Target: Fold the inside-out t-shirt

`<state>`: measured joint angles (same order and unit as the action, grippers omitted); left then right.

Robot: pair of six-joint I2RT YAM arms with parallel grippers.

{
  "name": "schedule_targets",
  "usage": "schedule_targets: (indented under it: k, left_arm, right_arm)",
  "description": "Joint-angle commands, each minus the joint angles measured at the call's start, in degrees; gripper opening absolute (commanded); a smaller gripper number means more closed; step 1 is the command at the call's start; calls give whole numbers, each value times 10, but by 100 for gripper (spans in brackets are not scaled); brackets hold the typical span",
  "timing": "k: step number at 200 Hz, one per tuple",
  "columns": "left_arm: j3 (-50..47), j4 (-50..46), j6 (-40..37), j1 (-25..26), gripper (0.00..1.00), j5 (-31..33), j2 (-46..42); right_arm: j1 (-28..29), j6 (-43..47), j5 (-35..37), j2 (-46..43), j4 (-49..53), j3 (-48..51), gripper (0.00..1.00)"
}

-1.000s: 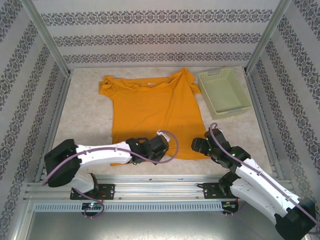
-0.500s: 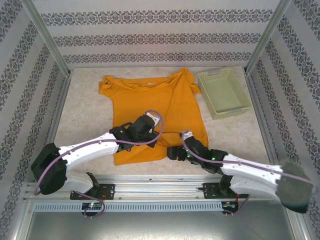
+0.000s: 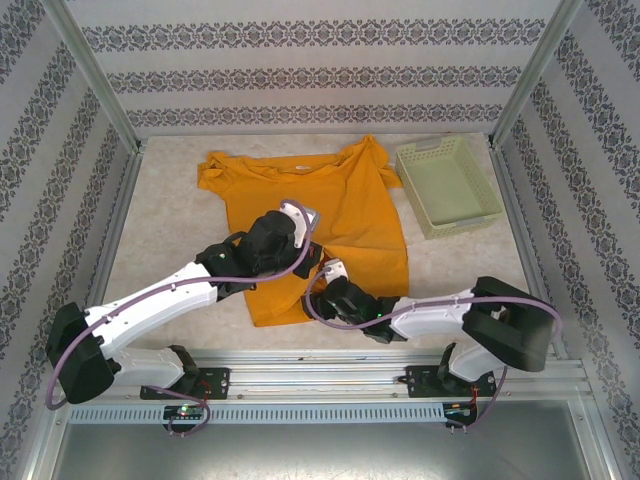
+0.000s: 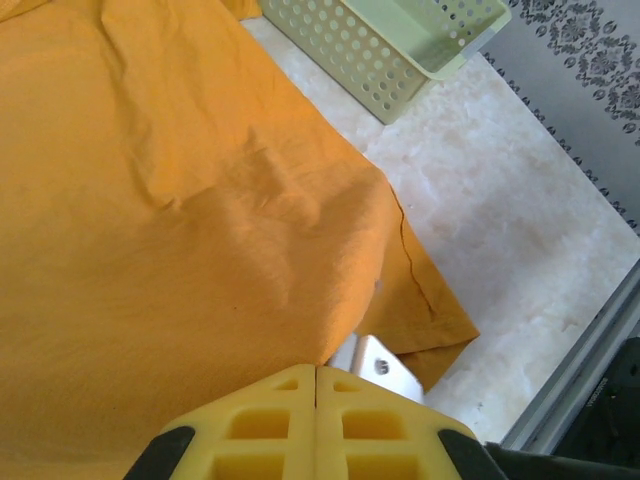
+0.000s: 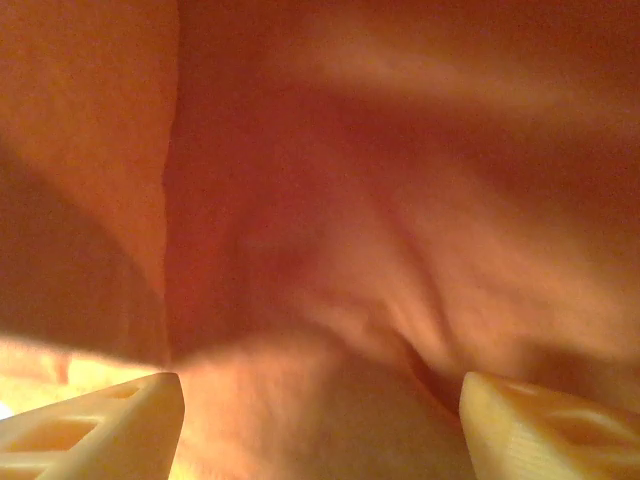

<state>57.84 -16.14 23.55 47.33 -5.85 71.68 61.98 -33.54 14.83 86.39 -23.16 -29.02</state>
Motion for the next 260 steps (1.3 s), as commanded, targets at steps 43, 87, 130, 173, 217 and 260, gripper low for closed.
schedule_targets:
  k: [43,87,130,173,217,260]
  left_arm:
    - [57,-23,0,-15,0,-11,-39]
    - [73,-40,-8,-22,0,-3,-54]
    - [48,-32,25,-33,0,8,-53]
    - [150,-130,-11,-47,0,-14,-38]
    - [142,-109,10,-52,0,-31,-37]
    - [163,-86,26,-55,0,-39,-31]
  right_arm:
    - [-76,63,-18,67,-46,-46,73]
    - [-86,104,-20,79,8,-86,75]
    - [-102,70,37,57,52,-101,80]
    - [-122,50,-27,171,75,-196,78]
    - [-124,37,-2,221,50,-222,78]
    - [-126,31,12,247,70,-268,80]
